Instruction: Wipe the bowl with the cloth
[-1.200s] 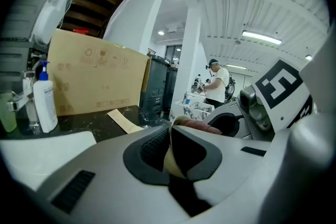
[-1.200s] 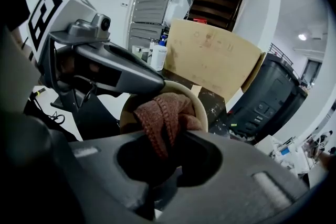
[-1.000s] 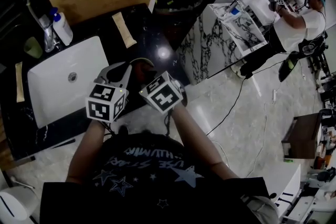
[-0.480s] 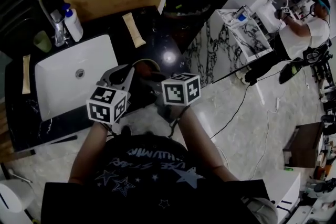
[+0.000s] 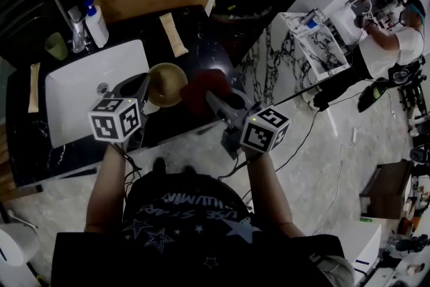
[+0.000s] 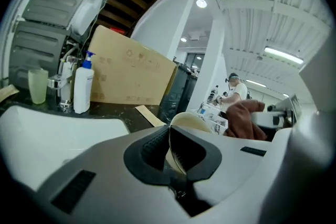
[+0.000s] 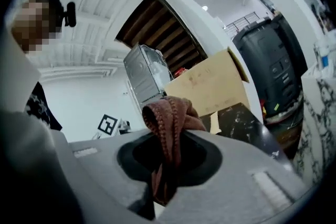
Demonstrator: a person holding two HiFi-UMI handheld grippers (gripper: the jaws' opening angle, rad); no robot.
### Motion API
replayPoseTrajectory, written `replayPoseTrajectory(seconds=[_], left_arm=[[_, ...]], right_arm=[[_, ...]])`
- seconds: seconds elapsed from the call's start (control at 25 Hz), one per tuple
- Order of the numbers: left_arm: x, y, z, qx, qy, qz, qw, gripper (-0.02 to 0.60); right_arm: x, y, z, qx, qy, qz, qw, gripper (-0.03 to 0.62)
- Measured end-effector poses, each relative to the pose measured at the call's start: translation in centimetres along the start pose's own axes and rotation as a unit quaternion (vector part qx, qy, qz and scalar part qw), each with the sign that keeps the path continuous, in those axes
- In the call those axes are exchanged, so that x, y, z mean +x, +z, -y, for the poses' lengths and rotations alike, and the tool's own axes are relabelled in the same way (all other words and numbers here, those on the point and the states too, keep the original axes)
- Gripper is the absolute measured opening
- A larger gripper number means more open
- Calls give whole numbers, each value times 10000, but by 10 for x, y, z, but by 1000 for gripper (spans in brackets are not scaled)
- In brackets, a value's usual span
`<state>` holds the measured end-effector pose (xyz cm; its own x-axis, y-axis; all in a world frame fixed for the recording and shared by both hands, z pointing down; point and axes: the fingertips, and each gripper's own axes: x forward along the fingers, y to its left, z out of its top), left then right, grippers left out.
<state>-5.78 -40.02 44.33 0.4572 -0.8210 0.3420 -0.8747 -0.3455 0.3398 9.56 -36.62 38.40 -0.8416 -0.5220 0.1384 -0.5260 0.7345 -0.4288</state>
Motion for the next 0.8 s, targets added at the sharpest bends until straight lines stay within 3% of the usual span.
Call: replayPoseTrajectory(seconds=[0.16,0.24,0.48,0.6,0.8], left_arm=[[-8,21,-18,-881,-32,392,9953,17],[-10,32,-20,-1113,-69,538,9923,17],[-4,44,14,-1469,-444,726,9855,17],[-3,39,27,-1424,-491,676,9863,17],[-8,19,23,-1101,-553,112,9923,17]], right_arm=[[-6,-41,12,-576,-333,-655,9956,52],[0,-60,6,-666,-278,-845,9938,52],[33,-63,-32,-842,202,-539,9948,52],[31,-57,-29,-775,8,-319,9965,52],[9,-44,-13,-858,-213,-143,9960,52]])
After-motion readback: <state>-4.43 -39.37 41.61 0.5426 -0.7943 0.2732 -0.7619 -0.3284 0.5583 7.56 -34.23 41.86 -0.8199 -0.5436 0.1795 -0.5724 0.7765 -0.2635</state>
